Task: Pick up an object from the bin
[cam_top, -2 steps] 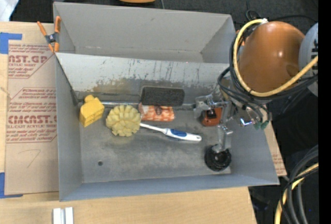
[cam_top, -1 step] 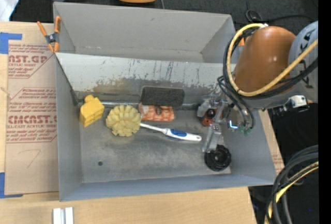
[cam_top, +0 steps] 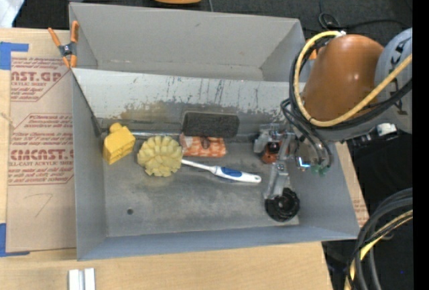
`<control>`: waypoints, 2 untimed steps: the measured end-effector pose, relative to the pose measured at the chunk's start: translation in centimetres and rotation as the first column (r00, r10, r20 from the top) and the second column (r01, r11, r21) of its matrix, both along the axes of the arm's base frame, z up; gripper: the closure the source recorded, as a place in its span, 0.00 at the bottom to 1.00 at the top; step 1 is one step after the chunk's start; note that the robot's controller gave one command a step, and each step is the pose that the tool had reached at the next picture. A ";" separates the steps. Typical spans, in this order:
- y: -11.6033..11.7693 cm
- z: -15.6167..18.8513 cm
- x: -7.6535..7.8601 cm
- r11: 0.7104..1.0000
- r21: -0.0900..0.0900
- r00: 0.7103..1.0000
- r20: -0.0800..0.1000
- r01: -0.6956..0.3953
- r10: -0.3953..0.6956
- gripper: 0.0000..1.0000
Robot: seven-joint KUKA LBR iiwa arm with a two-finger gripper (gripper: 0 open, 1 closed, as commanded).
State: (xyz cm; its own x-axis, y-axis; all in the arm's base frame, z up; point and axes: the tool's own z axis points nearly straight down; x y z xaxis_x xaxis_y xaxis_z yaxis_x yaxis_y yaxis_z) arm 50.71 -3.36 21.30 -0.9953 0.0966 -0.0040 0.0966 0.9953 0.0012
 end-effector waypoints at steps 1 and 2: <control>-0.4 0.7 -2.0 0.993 0.000 0.993 0.002 -0.120 0.120 0.00; -0.6 0.7 -1.8 0.998 0.001 0.998 0.001 -0.063 0.063 0.00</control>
Offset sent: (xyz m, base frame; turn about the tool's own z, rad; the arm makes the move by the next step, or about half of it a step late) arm -0.0040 -0.0124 0.0076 -0.1336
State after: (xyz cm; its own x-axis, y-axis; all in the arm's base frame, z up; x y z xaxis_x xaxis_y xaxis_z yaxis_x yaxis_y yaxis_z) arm 48.86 -4.00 22.05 -0.9994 0.0336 -0.0047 0.0335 0.9994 0.0021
